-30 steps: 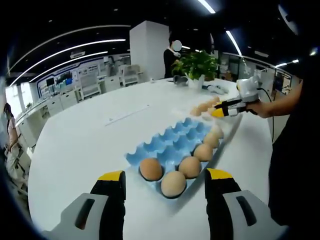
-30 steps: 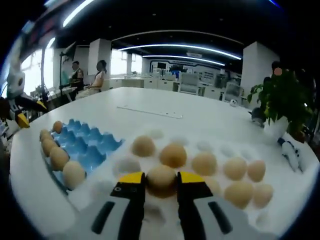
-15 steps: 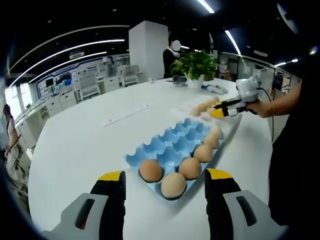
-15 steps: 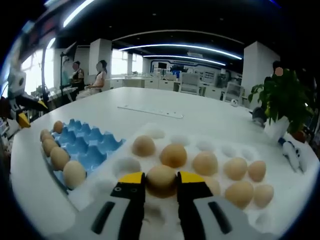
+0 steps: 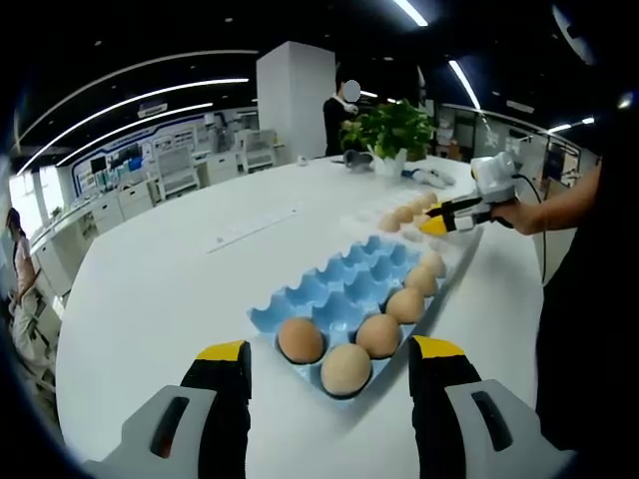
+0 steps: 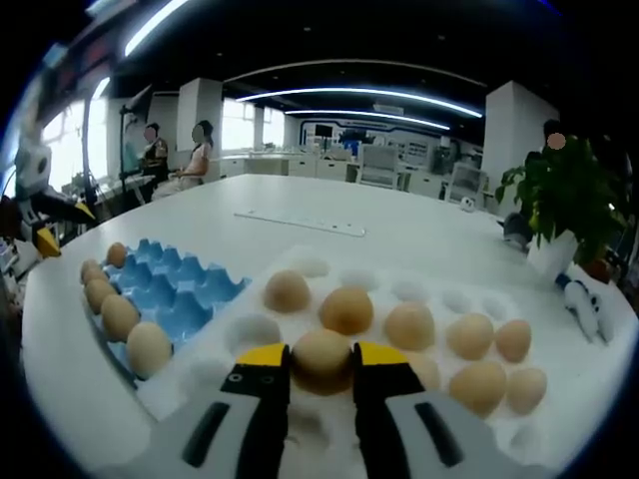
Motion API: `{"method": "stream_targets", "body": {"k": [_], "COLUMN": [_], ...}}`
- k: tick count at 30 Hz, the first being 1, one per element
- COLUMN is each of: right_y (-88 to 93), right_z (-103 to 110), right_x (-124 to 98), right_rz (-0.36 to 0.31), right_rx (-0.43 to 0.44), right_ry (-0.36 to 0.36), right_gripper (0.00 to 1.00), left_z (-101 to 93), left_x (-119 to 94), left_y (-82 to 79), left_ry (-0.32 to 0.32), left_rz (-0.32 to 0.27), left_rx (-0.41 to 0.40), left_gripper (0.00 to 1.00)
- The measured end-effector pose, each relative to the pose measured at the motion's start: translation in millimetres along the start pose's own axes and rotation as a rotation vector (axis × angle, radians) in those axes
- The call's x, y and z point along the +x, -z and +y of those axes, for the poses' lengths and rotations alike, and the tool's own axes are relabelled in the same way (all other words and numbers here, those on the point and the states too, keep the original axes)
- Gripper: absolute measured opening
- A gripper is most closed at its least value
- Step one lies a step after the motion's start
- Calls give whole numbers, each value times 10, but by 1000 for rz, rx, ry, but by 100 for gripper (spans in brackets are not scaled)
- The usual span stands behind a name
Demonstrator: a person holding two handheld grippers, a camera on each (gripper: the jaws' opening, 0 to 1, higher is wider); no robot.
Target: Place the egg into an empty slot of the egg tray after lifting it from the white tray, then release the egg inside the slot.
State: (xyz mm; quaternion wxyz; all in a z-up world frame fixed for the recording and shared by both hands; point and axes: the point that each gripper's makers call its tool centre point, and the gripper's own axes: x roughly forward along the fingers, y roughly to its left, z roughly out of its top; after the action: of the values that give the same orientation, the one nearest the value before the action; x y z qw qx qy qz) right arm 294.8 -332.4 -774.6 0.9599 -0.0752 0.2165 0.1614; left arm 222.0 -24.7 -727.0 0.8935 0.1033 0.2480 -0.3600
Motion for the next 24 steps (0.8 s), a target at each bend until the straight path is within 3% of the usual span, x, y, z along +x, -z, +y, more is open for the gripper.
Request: {"method": "stream_targets", "body": {"k": [7,15,24], "right_y": [-18,-225,-388], "right_z": [-12,29,234], "right_x": [-28,-75,-35], "right_rz": [-12,-62,-92], "right_rx": [23,35,31], "right_ry": [-7,-20,-76], "right_gripper": [23,23,23], "left_z": [16,-4,-13], "left_x": [-9,7,9], "left_y": [-2,10,17], "left_ry": [-6,-1,1], "left_rz": [-2,2,2], "left_rx": [-3,-4,-6], "left_gripper": [64,64,64]}}
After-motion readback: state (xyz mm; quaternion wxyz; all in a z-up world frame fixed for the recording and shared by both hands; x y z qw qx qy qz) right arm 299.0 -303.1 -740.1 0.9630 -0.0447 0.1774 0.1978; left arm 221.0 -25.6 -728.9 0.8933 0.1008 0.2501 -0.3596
